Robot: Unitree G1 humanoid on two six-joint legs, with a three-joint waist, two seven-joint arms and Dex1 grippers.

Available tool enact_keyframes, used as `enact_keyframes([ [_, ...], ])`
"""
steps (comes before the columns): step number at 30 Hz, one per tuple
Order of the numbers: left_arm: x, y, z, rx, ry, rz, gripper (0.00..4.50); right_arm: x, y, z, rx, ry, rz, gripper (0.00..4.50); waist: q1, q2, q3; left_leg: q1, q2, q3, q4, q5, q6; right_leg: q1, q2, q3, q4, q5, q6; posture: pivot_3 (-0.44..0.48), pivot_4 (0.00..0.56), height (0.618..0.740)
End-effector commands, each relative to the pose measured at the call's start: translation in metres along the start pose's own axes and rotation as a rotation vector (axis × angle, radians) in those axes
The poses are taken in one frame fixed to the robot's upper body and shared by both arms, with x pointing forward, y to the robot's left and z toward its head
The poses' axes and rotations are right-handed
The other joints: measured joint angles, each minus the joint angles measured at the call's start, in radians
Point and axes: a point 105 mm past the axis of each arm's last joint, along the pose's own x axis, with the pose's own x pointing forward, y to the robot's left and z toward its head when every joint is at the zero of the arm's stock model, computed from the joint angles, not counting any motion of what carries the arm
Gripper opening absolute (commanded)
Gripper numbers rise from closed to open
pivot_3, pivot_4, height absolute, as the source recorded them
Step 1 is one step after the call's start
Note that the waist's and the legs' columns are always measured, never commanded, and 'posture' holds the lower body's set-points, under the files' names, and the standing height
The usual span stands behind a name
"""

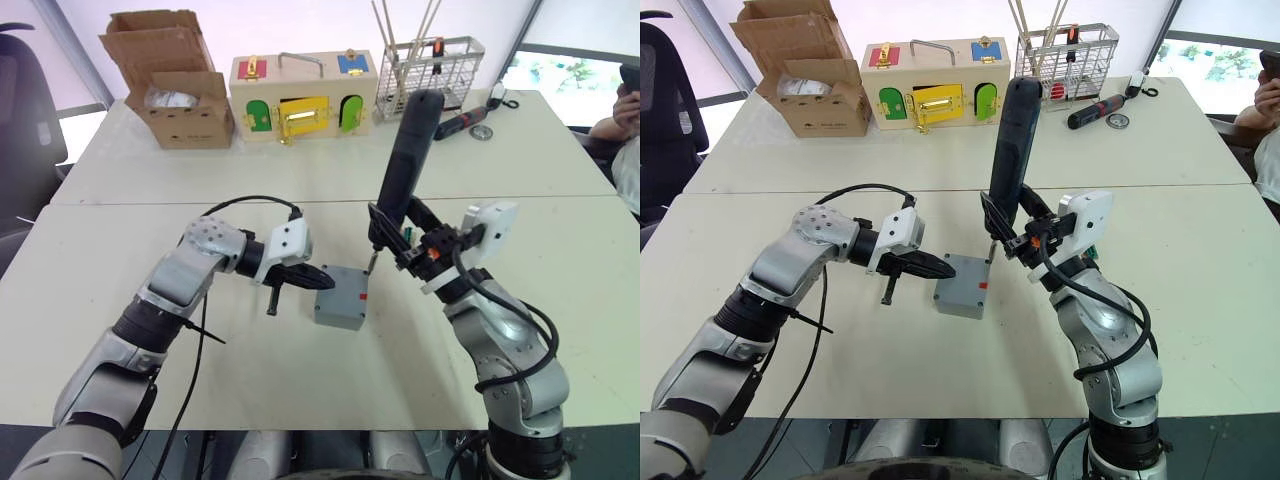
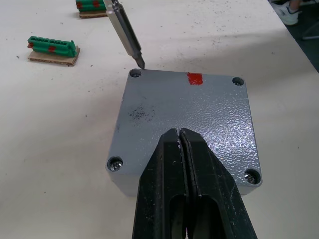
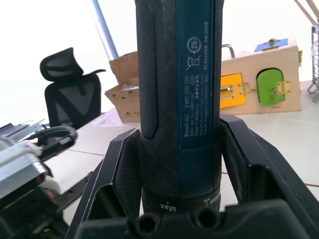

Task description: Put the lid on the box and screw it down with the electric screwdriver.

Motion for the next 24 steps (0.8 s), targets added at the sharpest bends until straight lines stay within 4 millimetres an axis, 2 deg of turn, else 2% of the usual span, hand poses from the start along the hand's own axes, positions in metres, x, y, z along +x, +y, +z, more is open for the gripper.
enact_keyframes([
  [1, -0.002, 0.001, -0.001, 0.006, -0.002, 0.011, 0.0, 0.003, 0.006, 0.019, -0.012, -0.08, 0.028, 1.99, 0.002, 0.0, 0.0, 0.0, 0.0, 0.0, 0.0, 0.0, 0.0, 0.0, 0.0, 0.0, 0.0, 0.0, 0.0, 0.0, 0.15, 0.74],
  [8, -0.002, 0.001, -0.001, 0.005, -0.001, 0.015, 0.0, 0.005, 0.013, 0.019, 0.013, -0.086, 0.052, 1.99, 0.002, 0.0, 0.0, 0.0, 0.0, 0.0, 0.0, 0.0, 0.0, 0.0, 0.0, 0.0, 0.0, 0.0, 0.0, 0.0, 0.15, 0.74],
  [16, -0.002, 0.002, -0.001, 0.005, -0.003, 0.016, 0.0, 0.007, 0.008, 0.037, 0.009, -0.135, 0.045, 1.99, 0.003, 0.0, 0.0, 0.0, 0.0, 0.0, 0.0, 0.0, 0.0, 0.0, 0.0, 0.0, 0.0, 0.0, 0.0, 0.0, 0.15, 0.74],
  [24, -0.002, 0.002, 0.0, 0.007, -0.007, 0.017, 0.0, 0.005, 0.012, 0.033, 0.026, -0.102, 0.077, 1.99, 0.003, 0.0, 0.0, 0.0, 0.0, 0.0, 0.0, 0.0, 0.0, 0.0, 0.0, 0.0, 0.0, 0.0, 0.0, 0.0, 0.15, 0.74],
])
